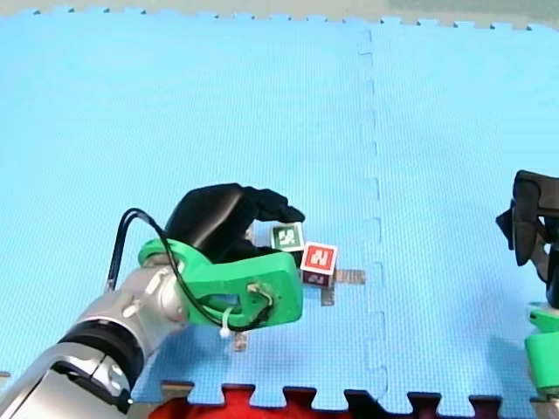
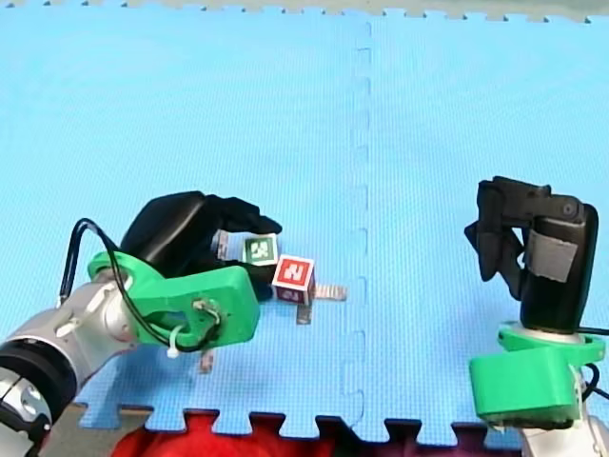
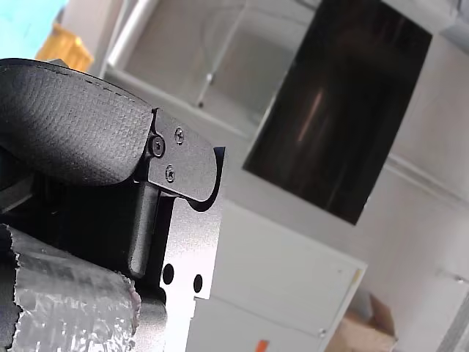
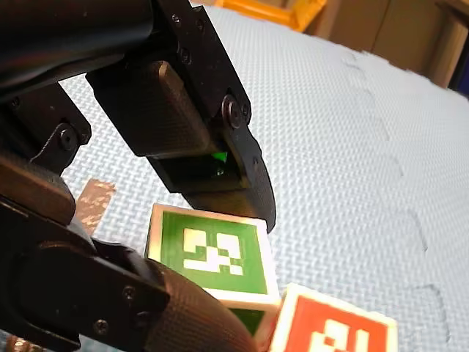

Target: Stack cube left

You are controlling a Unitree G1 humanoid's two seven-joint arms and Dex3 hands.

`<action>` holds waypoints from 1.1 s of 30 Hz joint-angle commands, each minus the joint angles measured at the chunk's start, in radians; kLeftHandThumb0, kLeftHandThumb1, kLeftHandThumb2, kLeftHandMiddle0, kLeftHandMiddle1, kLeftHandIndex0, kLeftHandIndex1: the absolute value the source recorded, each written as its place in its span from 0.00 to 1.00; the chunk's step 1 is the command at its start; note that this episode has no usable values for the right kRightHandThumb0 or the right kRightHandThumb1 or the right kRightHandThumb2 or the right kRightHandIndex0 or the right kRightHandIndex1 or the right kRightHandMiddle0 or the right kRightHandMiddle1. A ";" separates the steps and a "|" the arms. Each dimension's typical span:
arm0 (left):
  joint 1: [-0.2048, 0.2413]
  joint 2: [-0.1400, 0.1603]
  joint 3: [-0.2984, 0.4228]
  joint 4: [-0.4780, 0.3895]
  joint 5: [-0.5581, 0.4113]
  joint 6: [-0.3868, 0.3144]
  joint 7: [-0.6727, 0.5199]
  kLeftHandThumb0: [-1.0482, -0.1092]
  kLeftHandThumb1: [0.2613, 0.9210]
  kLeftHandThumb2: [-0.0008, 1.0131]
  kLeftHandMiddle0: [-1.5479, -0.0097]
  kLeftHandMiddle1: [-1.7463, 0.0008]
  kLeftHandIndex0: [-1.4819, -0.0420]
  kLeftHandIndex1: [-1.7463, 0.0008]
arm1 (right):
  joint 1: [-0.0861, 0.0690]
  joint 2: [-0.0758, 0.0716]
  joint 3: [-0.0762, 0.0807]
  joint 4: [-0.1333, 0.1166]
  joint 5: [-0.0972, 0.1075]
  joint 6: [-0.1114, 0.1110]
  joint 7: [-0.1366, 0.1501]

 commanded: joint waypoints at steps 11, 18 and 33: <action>-0.009 0.011 -0.012 -0.001 0.010 -0.020 0.005 0.60 0.75 0.01 0.40 0.00 0.14 0.96 | 0.013 -0.004 -0.007 -0.021 0.008 0.003 0.000; -0.012 0.016 -0.012 -0.003 0.009 -0.031 -0.002 0.58 0.78 0.01 0.40 0.00 0.14 0.97 | 0.014 -0.002 -0.008 -0.023 0.006 0.003 -0.003; -0.062 0.059 0.010 -0.046 -0.010 -0.105 -0.032 0.58 0.78 0.01 0.42 0.00 0.13 0.98 | 0.018 -0.005 -0.007 0.015 0.003 -0.019 -0.012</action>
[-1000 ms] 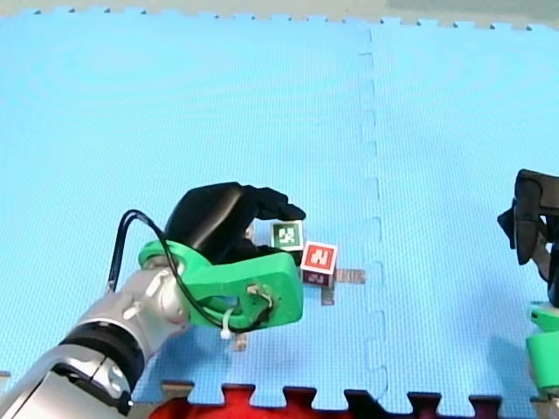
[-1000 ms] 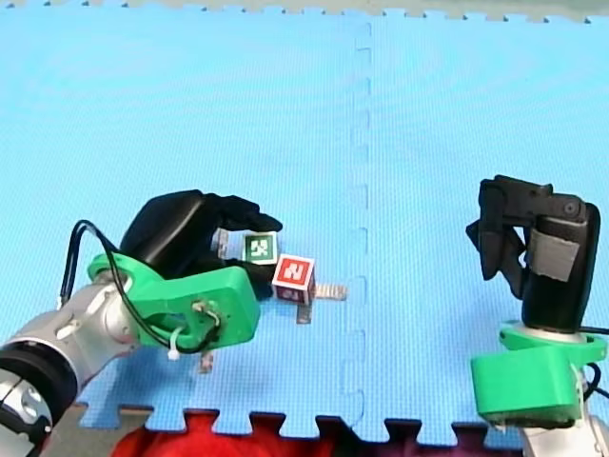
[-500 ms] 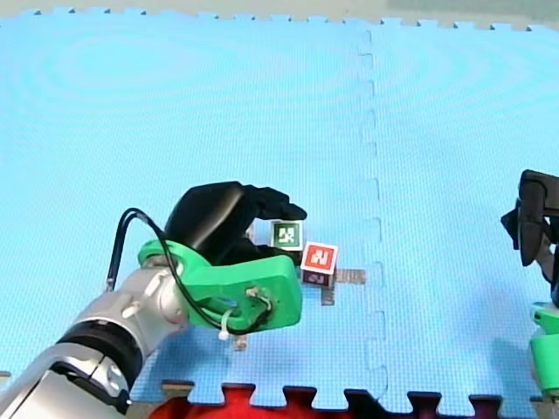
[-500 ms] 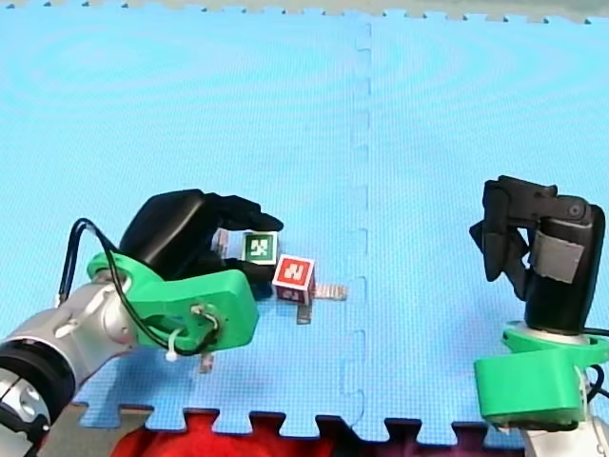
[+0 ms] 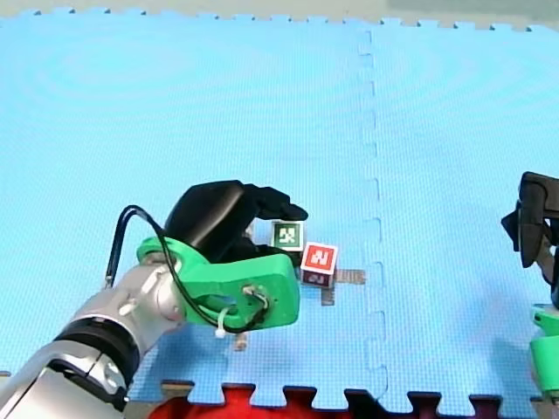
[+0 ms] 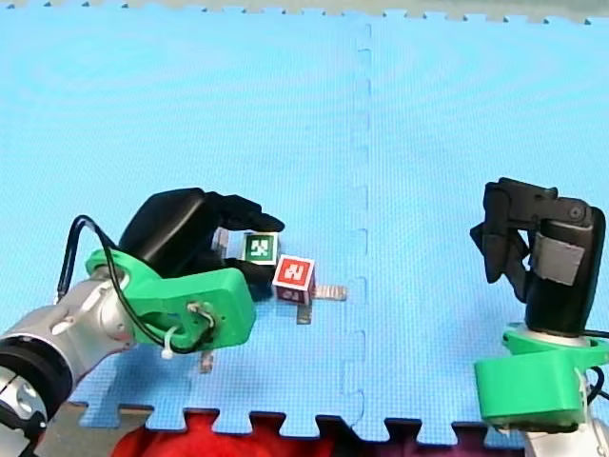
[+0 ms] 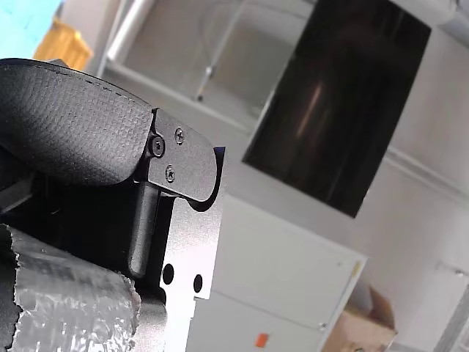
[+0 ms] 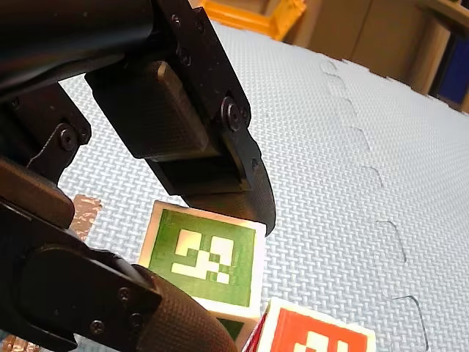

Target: Stack cube left

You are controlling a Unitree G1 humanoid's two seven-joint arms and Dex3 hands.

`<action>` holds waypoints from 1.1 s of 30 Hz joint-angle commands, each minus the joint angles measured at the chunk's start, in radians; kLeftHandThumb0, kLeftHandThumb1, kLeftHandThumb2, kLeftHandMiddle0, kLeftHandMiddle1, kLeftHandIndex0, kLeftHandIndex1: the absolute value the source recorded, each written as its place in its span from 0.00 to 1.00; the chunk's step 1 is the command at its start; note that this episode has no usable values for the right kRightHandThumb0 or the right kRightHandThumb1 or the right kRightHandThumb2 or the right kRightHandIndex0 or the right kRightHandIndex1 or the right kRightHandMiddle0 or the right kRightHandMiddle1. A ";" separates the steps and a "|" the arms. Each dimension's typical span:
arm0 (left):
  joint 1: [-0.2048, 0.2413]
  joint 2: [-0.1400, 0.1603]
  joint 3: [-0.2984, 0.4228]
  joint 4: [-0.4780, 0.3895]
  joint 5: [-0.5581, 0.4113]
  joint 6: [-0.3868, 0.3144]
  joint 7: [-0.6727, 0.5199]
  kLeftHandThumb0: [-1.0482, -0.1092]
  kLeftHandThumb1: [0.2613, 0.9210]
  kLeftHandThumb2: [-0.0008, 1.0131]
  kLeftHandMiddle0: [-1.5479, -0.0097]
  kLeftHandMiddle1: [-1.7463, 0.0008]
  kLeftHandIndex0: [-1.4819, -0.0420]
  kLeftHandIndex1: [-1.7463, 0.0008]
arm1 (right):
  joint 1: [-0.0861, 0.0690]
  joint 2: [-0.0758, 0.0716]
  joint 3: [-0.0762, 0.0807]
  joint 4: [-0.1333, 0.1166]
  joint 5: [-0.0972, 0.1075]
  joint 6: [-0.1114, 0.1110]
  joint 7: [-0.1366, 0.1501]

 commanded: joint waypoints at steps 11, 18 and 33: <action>-0.066 0.081 0.042 -0.082 -0.028 -0.172 0.033 0.60 0.77 0.00 0.42 0.00 0.12 0.98 | -0.009 -0.015 -0.006 0.058 0.004 -0.032 -0.015; -0.060 0.095 0.051 -0.110 -0.031 -0.173 0.007 0.60 0.76 0.00 0.42 0.00 0.11 0.98 | -0.017 -0.021 -0.007 0.088 0.006 -0.050 -0.018; -0.039 0.084 0.088 -0.157 -0.146 -0.157 -0.297 0.61 0.74 0.00 0.42 0.00 0.10 0.98 | -0.033 -0.027 -0.007 0.121 0.001 -0.066 -0.026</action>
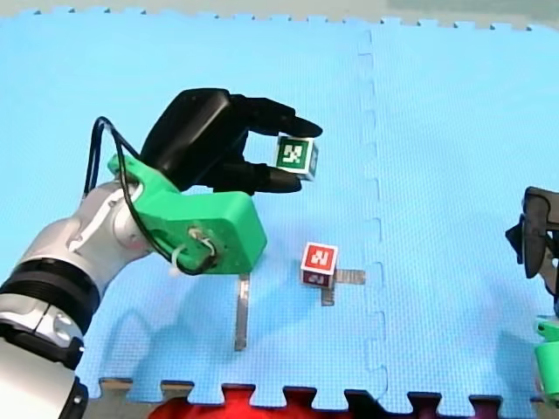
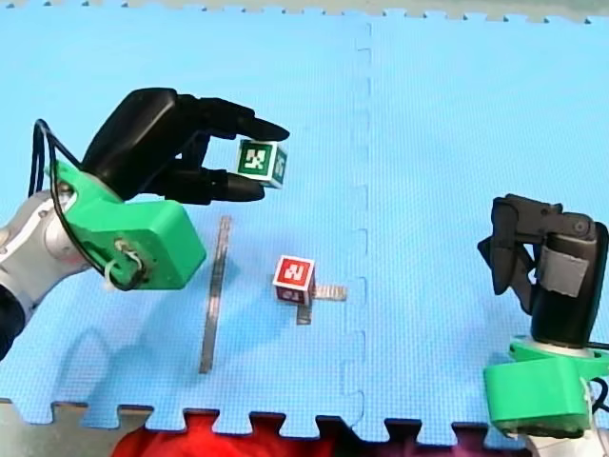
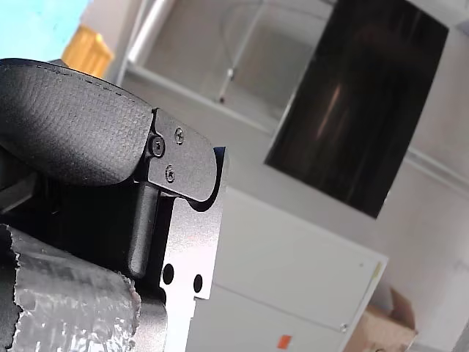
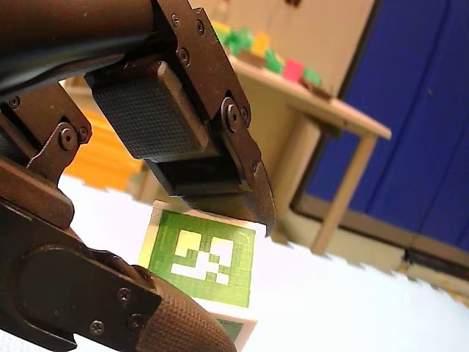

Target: Stack cube left

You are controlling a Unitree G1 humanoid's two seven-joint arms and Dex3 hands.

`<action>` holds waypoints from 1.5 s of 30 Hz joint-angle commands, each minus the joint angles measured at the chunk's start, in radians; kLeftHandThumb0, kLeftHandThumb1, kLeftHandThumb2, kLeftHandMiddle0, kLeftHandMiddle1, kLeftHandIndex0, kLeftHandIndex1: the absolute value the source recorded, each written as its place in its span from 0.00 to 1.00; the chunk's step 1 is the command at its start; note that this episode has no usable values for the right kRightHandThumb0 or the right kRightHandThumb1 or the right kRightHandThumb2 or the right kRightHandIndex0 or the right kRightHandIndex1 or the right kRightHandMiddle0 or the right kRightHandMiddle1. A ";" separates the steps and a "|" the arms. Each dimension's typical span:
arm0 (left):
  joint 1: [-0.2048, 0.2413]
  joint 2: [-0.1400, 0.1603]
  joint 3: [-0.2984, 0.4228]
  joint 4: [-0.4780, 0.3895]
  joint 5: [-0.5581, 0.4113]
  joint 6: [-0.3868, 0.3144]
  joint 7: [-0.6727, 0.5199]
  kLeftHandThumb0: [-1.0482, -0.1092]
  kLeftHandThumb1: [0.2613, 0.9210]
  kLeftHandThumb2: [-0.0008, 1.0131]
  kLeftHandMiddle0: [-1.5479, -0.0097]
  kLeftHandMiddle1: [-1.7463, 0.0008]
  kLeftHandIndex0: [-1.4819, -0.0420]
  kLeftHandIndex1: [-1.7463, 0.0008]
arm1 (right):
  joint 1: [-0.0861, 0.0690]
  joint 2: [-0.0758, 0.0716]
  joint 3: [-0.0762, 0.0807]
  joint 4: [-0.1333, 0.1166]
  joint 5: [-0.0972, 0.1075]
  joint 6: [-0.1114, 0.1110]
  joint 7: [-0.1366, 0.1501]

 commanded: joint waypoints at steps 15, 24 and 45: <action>-0.006 -0.036 0.075 0.029 -0.182 0.088 -0.424 0.59 0.73 0.00 0.40 0.00 0.10 0.99 | -0.002 0.001 0.001 -0.019 -0.007 0.021 -0.008; 0.014 -0.056 0.056 0.025 -0.152 0.116 -0.456 0.60 0.74 0.00 0.39 0.00 0.10 0.99 | 0.008 0.008 0.004 -0.046 -0.007 0.037 -0.008; 0.020 -0.051 -0.016 -0.029 -0.046 0.177 -0.399 0.62 0.76 0.00 0.39 0.00 0.11 1.00 | -0.003 0.014 0.011 -0.010 -0.021 0.024 -0.039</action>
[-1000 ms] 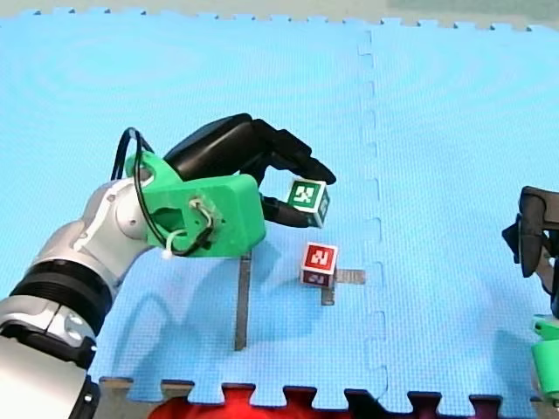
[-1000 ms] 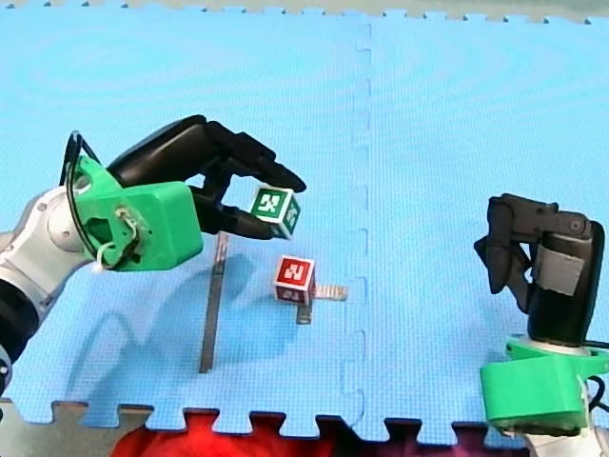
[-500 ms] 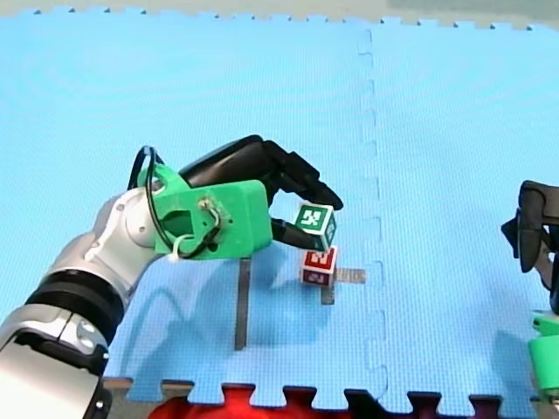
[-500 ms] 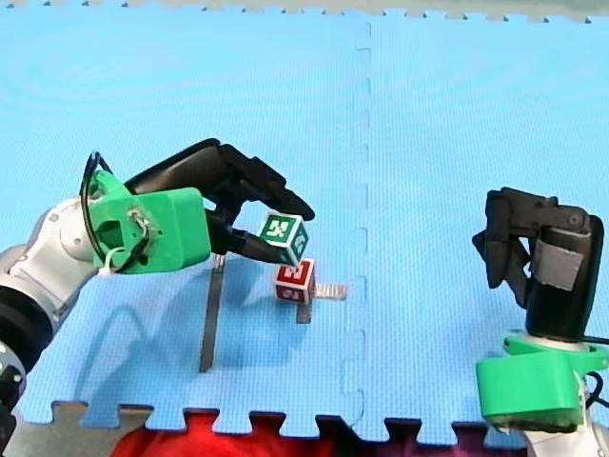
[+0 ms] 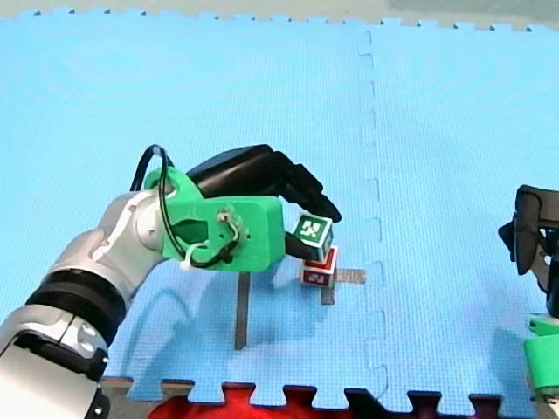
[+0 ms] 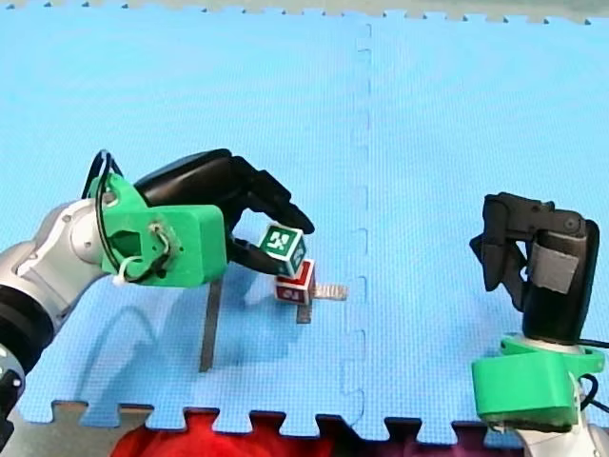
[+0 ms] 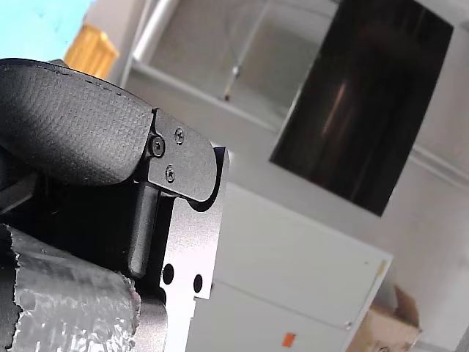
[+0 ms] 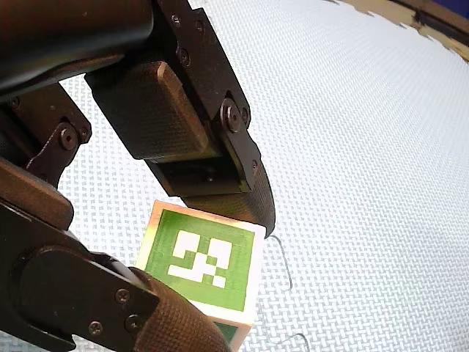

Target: Stack cube left

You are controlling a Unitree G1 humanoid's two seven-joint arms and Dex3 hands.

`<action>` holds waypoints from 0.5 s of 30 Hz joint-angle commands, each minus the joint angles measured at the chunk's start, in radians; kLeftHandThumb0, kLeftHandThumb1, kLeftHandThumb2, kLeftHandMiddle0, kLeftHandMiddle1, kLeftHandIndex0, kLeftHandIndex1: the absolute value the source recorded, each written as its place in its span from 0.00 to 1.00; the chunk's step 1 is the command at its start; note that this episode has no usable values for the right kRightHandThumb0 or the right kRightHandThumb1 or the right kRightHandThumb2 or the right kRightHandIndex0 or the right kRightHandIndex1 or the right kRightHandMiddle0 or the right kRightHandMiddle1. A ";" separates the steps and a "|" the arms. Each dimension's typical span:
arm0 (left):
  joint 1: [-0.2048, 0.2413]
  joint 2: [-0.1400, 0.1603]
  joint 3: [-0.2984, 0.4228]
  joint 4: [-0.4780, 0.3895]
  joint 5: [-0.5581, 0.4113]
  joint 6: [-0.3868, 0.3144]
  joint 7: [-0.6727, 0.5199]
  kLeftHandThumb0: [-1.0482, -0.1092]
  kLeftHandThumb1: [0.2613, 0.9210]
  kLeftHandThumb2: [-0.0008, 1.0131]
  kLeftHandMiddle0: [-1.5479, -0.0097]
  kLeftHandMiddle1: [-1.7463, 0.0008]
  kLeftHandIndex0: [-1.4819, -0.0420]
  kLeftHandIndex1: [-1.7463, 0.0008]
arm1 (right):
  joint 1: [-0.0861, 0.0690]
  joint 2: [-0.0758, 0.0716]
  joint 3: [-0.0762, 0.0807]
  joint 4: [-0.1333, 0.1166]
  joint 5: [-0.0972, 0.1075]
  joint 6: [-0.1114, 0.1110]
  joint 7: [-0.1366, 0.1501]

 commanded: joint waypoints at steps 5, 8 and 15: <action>-0.007 0.001 -0.009 0.009 0.009 0.010 0.017 0.61 0.76 0.00 0.39 0.00 0.10 1.00 | -0.005 -0.004 -0.001 0.008 0.002 -0.012 -0.010; -0.008 0.002 -0.010 0.010 0.010 0.012 0.023 0.61 0.77 0.00 0.39 0.00 0.10 1.00 | -0.006 -0.004 0.000 0.012 0.000 -0.016 -0.012; -0.010 0.007 -0.011 0.015 0.014 0.007 0.029 0.61 0.77 0.01 0.40 0.00 0.11 1.00 | -0.008 0.000 0.003 0.022 -0.001 -0.022 -0.017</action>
